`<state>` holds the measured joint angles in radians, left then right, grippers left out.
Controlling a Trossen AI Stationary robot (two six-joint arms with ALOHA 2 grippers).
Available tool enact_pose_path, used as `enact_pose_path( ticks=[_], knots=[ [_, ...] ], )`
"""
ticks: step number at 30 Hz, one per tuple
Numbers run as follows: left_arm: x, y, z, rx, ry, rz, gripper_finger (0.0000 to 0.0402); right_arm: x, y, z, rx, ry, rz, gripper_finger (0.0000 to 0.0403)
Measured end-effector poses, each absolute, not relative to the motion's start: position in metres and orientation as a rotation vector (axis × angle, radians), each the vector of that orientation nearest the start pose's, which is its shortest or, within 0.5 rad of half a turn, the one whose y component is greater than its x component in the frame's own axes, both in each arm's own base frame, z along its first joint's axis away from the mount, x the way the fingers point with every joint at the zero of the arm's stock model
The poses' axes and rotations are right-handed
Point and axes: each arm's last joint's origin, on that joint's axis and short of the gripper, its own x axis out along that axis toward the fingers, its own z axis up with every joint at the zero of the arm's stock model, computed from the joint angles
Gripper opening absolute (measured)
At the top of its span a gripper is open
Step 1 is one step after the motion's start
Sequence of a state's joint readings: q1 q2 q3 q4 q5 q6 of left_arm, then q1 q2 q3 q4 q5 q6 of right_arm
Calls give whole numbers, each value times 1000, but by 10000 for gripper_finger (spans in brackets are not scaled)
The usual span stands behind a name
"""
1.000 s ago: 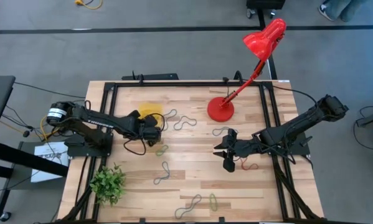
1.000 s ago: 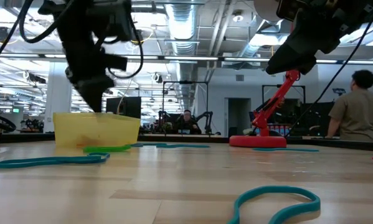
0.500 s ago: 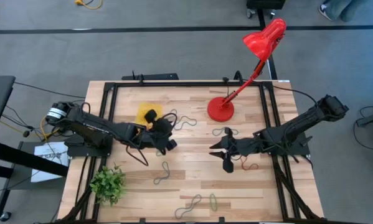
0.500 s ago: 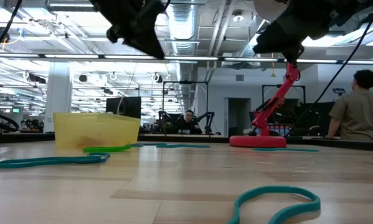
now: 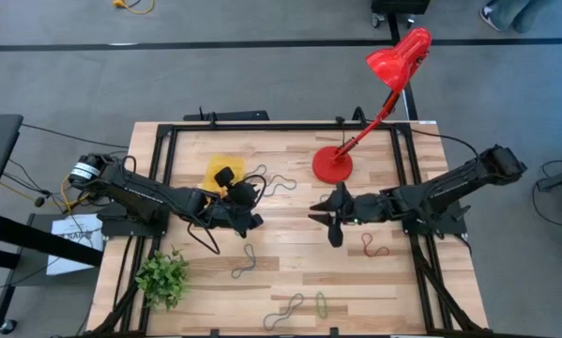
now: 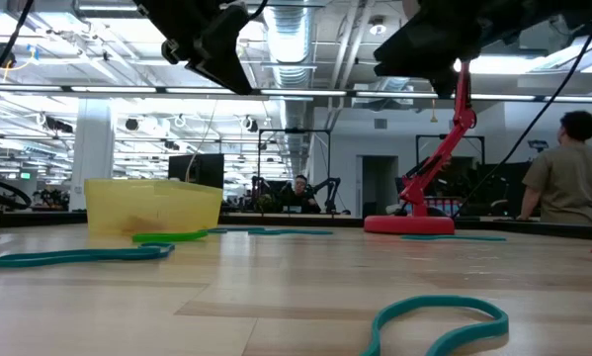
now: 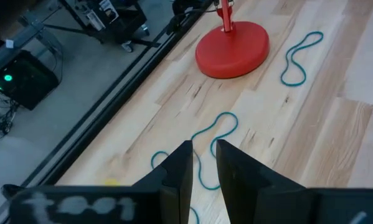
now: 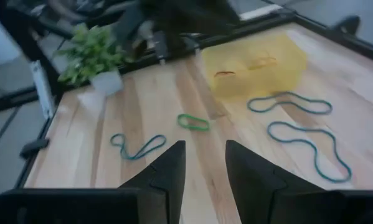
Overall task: Pick and place items into bin
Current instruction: Put the red rubber band into the yellow bin
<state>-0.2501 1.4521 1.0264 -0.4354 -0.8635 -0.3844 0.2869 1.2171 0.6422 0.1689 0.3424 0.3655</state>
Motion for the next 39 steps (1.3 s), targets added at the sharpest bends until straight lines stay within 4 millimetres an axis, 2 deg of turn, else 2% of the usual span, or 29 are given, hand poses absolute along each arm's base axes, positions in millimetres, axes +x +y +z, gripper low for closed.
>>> enact_pose_path(
  ticks=[8, 13, 19, 23, 28, 32, 39],
  knots=[
    [289, -51, 253, 104, 612, 701, 62, 247, 46, 225, 356, 419, -222, 107],
    [289, -51, 253, 105, 612, 702, 62, 232, 52, 204, 520, 690, -223, 107],
    [289, -50, 254, 119, 608, 716, 62, 195, 64, 180, 638, 1061, -449, 107],
    [289, -51, 254, 119, 608, 716, 62, 177, 76, 176, 669, 1160, -533, 107],
    [289, -51, 254, 118, 608, 716, 62, 168, 95, 175, 750, 1196, -523, 107],
    [289, -51, 254, 118, 608, 716, 62, 163, 108, 167, 767, 1250, -557, 107],
    [289, -51, 254, 116, 609, 712, 62, 166, 125, 134, 733, 1460, -627, 107]
  ],
)
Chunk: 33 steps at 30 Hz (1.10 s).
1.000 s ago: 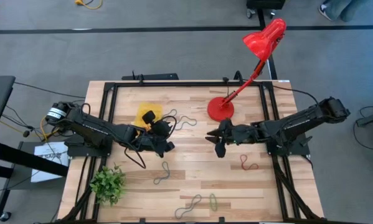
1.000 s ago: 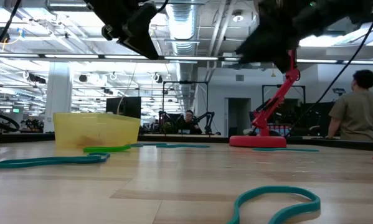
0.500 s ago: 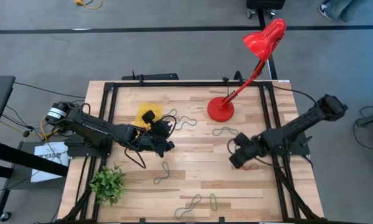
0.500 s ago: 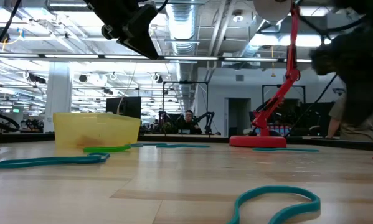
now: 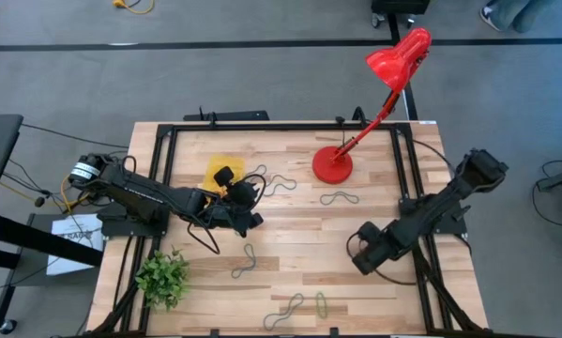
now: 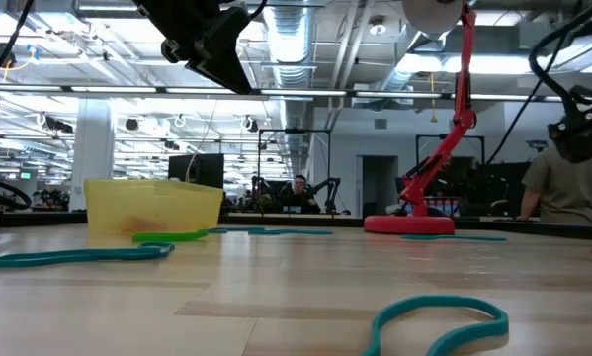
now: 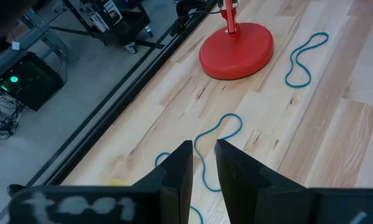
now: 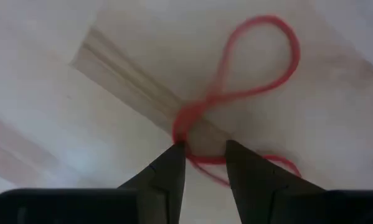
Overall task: Pick and place items into bin
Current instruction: Put the red rubber band into the yellow bin
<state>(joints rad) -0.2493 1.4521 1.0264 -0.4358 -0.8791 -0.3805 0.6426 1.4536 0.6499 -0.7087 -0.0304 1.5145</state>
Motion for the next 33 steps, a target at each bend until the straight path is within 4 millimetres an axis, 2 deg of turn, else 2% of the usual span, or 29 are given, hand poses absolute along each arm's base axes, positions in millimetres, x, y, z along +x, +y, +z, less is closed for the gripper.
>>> enact_pose_path(
  ticks=[3, 7, 10, 13, 17, 21, 23, 27, 33],
  knots=[
    [289, -51, 254, 116, 609, 712, 62, 172, 129, 129, 687, 1501, -617, 107],
    [289, -51, 254, 110, 607, 714, 62, 183, 132, 135, 647, 1514, -580, 107],
    [289, -51, 254, 110, 607, 714, 62, 194, 134, 138, 639, 1460, -542, 107],
    [289, -51, 254, 109, 607, 714, 62, 199, 133, 134, 631, 1455, -560, 104],
    [289, -51, 254, 109, 607, 713, 62, 202, 131, 124, 598, 1507, -585, 78],
    [289, -50, 254, 118, 600, 730, 62, 204, 132, 124, 580, 1514, -573, 32],
    [289, -50, 255, 131, 587, 754, 62, 206, 134, 130, 580, 1495, -560, 9],
    [284, -57, 260, 172, 533, 808, 62, 219, 140, 154, 583, 1386, -492, 8],
    [262, -82, 281, 222, 409, 828, 62, 249, 144, 195, 460, 1126, -414, 4]
  ],
)
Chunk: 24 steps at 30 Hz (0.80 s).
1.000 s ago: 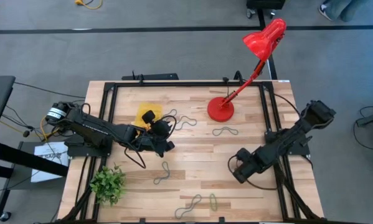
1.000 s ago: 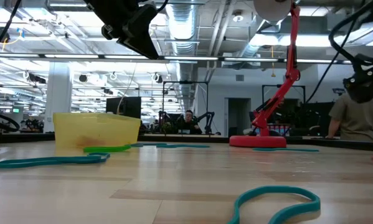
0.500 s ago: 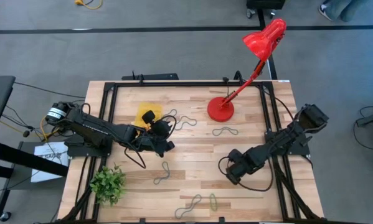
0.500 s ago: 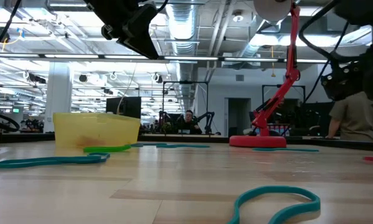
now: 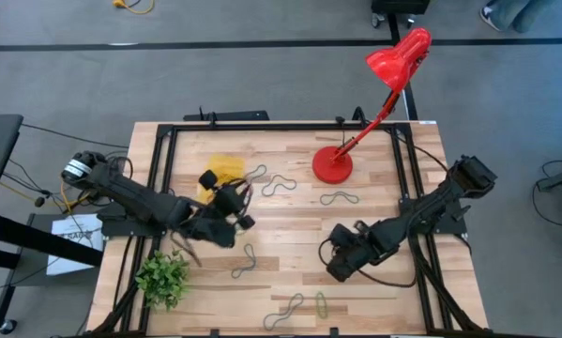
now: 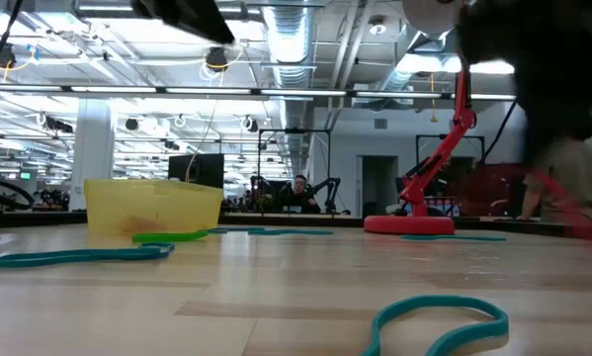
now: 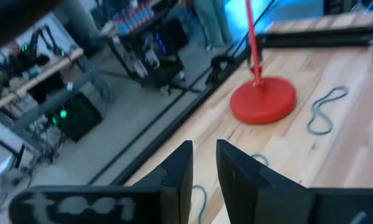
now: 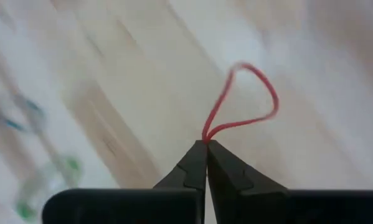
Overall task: Pick and place items into bin
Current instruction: Put the red rubber band into the yellow bin
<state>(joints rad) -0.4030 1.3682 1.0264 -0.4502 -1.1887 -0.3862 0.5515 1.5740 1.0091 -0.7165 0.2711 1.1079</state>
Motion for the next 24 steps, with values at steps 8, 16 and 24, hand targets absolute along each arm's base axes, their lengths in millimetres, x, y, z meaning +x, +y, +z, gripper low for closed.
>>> enact_pose_path(
  ticks=[8, 16, 24],
  knots=[
    [221, -117, 297, 334, 352, 732, 62, 305, 114, 231, 246, 630, -443, 2],
    [207, -124, 301, 396, 271, 802, 62, 385, 58, 231, 196, 252, -242, 1],
    [205, -123, 302, 429, 240, 858, 62, 463, -5, 198, 230, 174, -232, 1]
  ],
)
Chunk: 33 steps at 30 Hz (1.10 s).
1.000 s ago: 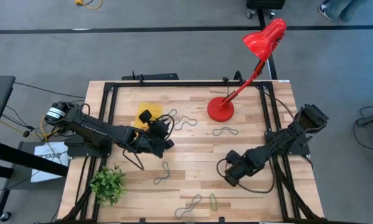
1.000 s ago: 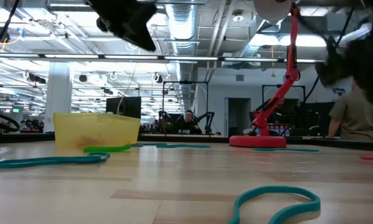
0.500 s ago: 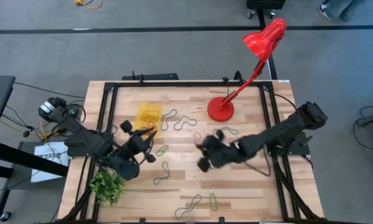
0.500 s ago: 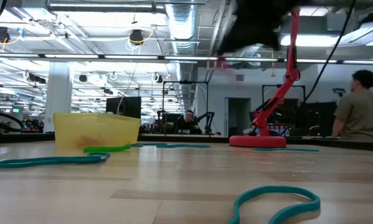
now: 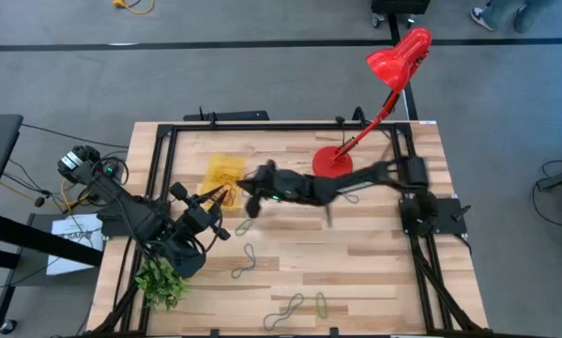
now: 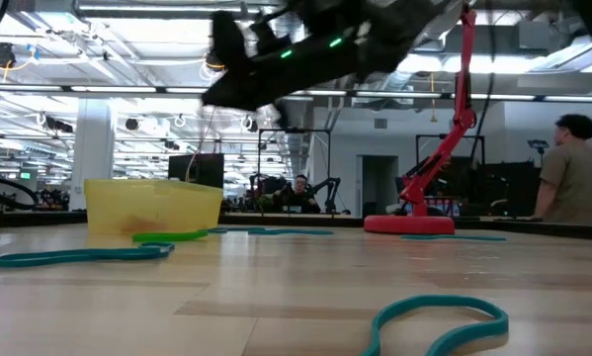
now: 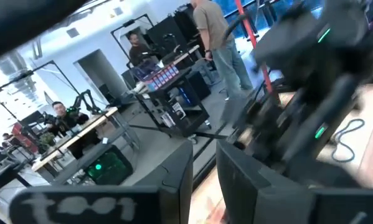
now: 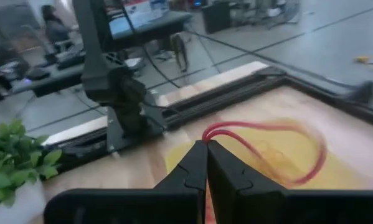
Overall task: Pick and place items into bin
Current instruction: Put the red rubber band into the yellow bin, then put the blue rubber band into the yellow bin
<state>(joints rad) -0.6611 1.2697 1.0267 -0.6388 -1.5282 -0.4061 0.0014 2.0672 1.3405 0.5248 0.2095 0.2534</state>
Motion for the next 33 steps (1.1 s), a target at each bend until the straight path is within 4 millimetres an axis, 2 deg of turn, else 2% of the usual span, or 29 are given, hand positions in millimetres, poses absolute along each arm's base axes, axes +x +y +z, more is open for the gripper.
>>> enact_pose_path(
  ticks=[4, 7, 14, 20, 25, 29, 33],
  knots=[
    [205, -123, 302, 430, 240, 858, 62, 500, -18, 181, 272, 201, -164, 1],
    [205, -123, 302, 431, 241, 857, 62, 521, -22, 168, 288, 262, -146, 1],
    [204, -122, 300, 460, 255, 856, 62, 546, -25, 152, 241, 425, -172, 18],
    [204, -122, 300, 460, 254, 858, 62, 550, -25, 158, 239, 451, -175, 57],
    [204, -122, 300, 460, 254, 858, 62, 548, -25, 168, 221, 441, -167, 66],
    [204, -122, 300, 461, 254, 858, 62, 539, -23, 182, 216, 531, -148, 67],
    [204, -122, 300, 463, 255, 857, 62, 519, -20, 198, 185, 707, -100, 67]
  ],
)
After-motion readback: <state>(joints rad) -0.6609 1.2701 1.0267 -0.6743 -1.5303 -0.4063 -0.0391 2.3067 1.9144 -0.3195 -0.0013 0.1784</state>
